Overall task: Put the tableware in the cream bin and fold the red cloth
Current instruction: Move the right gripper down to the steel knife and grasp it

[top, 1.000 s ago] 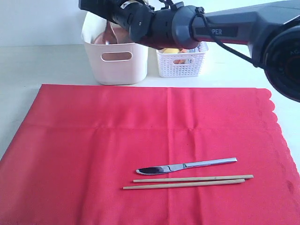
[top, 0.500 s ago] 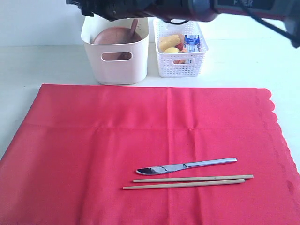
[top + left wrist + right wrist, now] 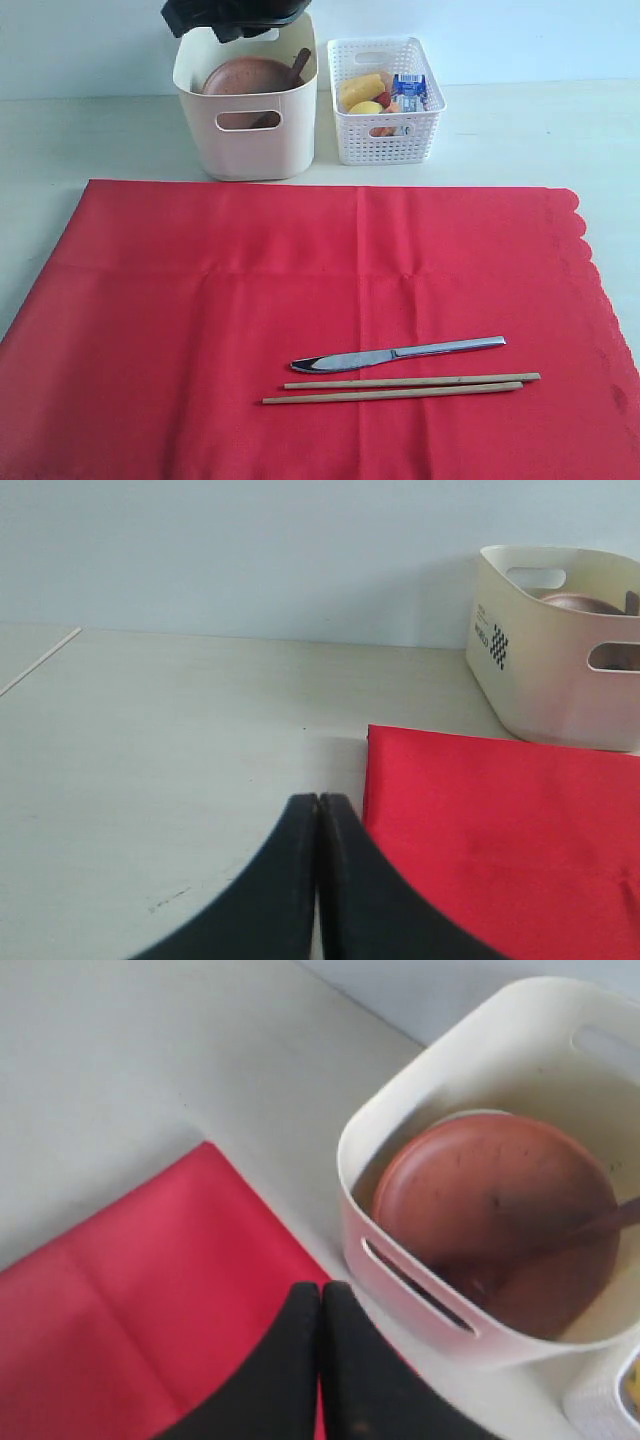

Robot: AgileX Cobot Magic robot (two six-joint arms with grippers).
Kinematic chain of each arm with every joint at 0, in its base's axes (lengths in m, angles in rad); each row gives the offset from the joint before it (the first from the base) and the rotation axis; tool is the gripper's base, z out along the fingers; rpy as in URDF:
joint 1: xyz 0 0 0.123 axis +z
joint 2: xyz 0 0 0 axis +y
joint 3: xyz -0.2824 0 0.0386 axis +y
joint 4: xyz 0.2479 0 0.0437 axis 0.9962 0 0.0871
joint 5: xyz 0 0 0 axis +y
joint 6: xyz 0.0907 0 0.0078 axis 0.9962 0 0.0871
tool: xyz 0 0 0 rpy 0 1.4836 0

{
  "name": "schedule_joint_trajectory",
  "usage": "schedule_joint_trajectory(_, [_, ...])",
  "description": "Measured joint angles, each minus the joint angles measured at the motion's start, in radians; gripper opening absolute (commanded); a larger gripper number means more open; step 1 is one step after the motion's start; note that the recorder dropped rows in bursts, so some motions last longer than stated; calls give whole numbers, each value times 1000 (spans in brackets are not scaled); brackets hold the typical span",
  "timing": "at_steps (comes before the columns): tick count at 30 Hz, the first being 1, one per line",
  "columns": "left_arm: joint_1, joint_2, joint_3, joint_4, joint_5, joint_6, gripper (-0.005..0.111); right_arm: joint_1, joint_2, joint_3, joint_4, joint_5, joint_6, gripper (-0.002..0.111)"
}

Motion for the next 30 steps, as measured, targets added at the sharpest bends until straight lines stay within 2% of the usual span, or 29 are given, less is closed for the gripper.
schedule_joint_trajectory(9, [0, 0, 0, 0, 0, 0, 3, 0, -194, 219, -14, 169, -113, 0])
schedule_joint_trajectory(17, [0, 0, 0, 0, 0, 0, 3, 0, -319, 469, -43, 199, -126, 0])
schedule_joint_trajectory(26, [0, 0, 0, 0, 0, 0, 3, 0, -339, 671, -56, 256, -127, 0])
schedule_joint_trajectory(27, [0, 0, 0, 0, 0, 0, 3, 0, -339, 711, -56, 258, -138, 2])
schedule_joint_trajectory(30, [0, 0, 0, 0, 0, 0, 3, 0, -339, 790, -63, 260, -161, 18])
